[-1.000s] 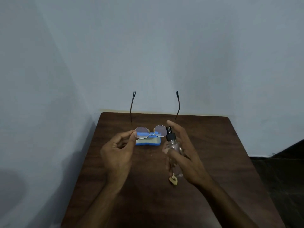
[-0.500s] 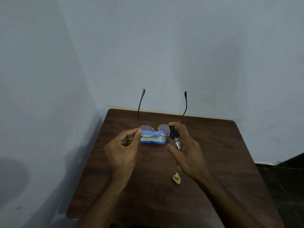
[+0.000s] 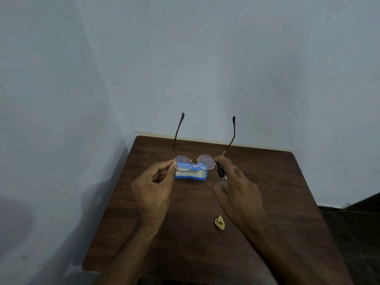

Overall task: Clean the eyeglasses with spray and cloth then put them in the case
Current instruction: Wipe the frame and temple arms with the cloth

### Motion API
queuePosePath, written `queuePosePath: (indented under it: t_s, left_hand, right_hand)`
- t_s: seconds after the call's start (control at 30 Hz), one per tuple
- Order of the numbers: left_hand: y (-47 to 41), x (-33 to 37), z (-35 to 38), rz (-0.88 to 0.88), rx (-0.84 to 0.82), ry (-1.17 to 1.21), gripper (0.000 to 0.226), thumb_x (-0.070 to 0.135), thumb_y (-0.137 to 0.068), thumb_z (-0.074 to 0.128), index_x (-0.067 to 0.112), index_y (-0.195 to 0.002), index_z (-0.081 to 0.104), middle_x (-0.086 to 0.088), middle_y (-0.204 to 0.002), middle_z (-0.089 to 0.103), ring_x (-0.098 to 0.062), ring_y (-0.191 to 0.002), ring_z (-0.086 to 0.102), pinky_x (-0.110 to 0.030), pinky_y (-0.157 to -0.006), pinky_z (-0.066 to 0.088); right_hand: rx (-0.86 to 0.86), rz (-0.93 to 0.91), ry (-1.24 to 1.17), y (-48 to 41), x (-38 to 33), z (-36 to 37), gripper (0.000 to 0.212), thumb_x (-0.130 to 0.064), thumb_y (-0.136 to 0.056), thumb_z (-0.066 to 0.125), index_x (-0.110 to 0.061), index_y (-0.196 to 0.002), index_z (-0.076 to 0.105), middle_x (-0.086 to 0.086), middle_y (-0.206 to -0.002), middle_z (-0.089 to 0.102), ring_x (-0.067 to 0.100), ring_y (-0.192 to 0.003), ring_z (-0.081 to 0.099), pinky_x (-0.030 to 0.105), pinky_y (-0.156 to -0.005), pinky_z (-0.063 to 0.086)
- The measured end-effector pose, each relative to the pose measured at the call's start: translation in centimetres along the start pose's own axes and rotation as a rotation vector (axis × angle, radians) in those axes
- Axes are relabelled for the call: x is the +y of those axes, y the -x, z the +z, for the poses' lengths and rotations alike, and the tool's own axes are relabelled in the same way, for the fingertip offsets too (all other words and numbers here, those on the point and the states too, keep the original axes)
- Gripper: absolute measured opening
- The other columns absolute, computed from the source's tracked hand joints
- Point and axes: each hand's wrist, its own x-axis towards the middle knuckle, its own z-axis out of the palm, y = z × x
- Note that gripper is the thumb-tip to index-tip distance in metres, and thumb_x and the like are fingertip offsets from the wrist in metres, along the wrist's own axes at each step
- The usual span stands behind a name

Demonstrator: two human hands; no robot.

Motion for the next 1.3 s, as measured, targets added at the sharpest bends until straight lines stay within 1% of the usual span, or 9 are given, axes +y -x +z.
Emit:
queuePosePath:
  t_s: [0.13,0.37,0.47,0.6,0.87,1.0,1.1,1.2,1.3]
  left_hand:
    - [0.1,0.1,-0.1,0.009,-0.002,0.017,0.023,0.016,-0.089,0.082,0.011,-0.111,0.081,0.005,-0.098,0.081,-0.006,-0.097,0.077,-0.008,-0.077,0.056]
    - [0.5,0.4,0.3,0.021,-0.005,0.007,0.021,0.012,-0.089,0.081,0.008,-0.110,0.080,0.002,-0.097,0.080,0.001,-0.098,0.075,-0.005,-0.074,0.055]
    - [0.8,0.3,0.7,0.033,-0.013,0.009,0.021,0.009,-0.088,0.081,0.009,-0.109,0.080,0.004,-0.097,0.079,0.005,-0.094,0.075,-0.007,-0.076,0.056]
    - [0.9,0.1,0.8,0.039,-0.017,-0.014,0.023,0.008,-0.088,0.081,0.007,-0.111,0.079,-0.002,-0.100,0.080,0.004,-0.099,0.074,-0.007,-0.076,0.056]
    - [0.7,-0.2,0.7,0.035,-0.015,-0.024,0.022,0.011,-0.089,0.079,0.010,-0.111,0.078,0.001,-0.100,0.077,0.013,-0.097,0.071,-0.003,-0.075,0.054]
    - [0.6,-0.3,0.9,0.033,-0.005,-0.005,0.022,0.010,-0.089,0.080,0.008,-0.111,0.079,0.002,-0.100,0.079,0.006,-0.094,0.074,-0.007,-0.075,0.056]
    - [0.2,-0.8,1.1,-0.002,0.011,0.011,0.023,0.013,-0.089,0.081,0.009,-0.111,0.080,0.001,-0.100,0.081,-0.002,-0.094,0.077,-0.010,-0.076,0.058]
    - [0.1,-1.1,1.1,-0.012,0.013,0.038,0.023,0.011,-0.088,0.082,0.009,-0.111,0.080,0.005,-0.097,0.080,-0.002,-0.092,0.077,-0.011,-0.077,0.058]
    - [0.4,-1.5,1.3,-0.025,-0.019,0.061,0.023,0.007,-0.089,0.080,0.011,-0.112,0.078,0.012,-0.097,0.077,0.001,-0.093,0.076,-0.009,-0.076,0.057]
  right_hand:
    - [0.060,0.033,0.013,0.2,0.0,0.4,0.069,-0.022,-0.095,0.058,-0.042,-0.154,0.027,-0.009,-0.139,0.057,0.018,-0.086,0.068,0.032,-0.064,0.052]
    - [0.017,-0.081,-0.190,0.7,-2.2,0.5,0.067,-0.019,-0.097,0.062,-0.047,-0.151,0.033,-0.013,-0.145,0.059,0.007,-0.116,0.065,0.027,-0.082,0.058]
    - [0.021,-0.082,-0.130,0.1,-3.3,1.8,0.065,-0.021,-0.100,0.060,-0.042,-0.154,0.031,-0.006,-0.146,0.058,0.016,-0.118,0.066,0.037,-0.083,0.062]
    - [-0.044,-0.047,-0.074,-0.8,-3.5,2.4,0.063,-0.025,-0.102,0.060,-0.037,-0.155,0.030,-0.001,-0.148,0.055,0.020,-0.124,0.063,0.035,-0.084,0.062]
    - [-0.066,-0.043,-0.064,-0.6,-3.2,2.6,0.064,-0.021,-0.101,0.061,-0.036,-0.154,0.031,0.001,-0.147,0.058,0.021,-0.122,0.064,0.038,-0.088,0.061]
    - [-0.007,-0.024,-0.331,1.1,-1.6,2.4,0.082,-0.020,-0.096,0.070,-0.043,-0.159,0.023,-0.010,-0.137,0.061,0.007,-0.107,0.069,0.026,-0.085,0.059]
    - [0.028,0.031,-0.460,2.7,1.8,2.9,0.081,-0.021,-0.100,0.068,-0.043,-0.159,0.017,-0.015,-0.118,0.067,0.004,-0.083,0.069,0.020,-0.072,0.056]
    - [0.090,0.138,-0.541,3.4,7.1,4.9,0.064,-0.015,-0.100,0.067,-0.047,-0.145,0.035,-0.012,-0.107,0.066,0.016,-0.077,0.070,0.036,-0.063,0.061]
    - [0.161,0.322,-0.511,3.4,12.9,7.3,0.047,-0.015,-0.098,0.070,-0.047,-0.123,0.046,-0.019,-0.115,0.064,0.015,-0.096,0.069,0.051,-0.073,0.063]
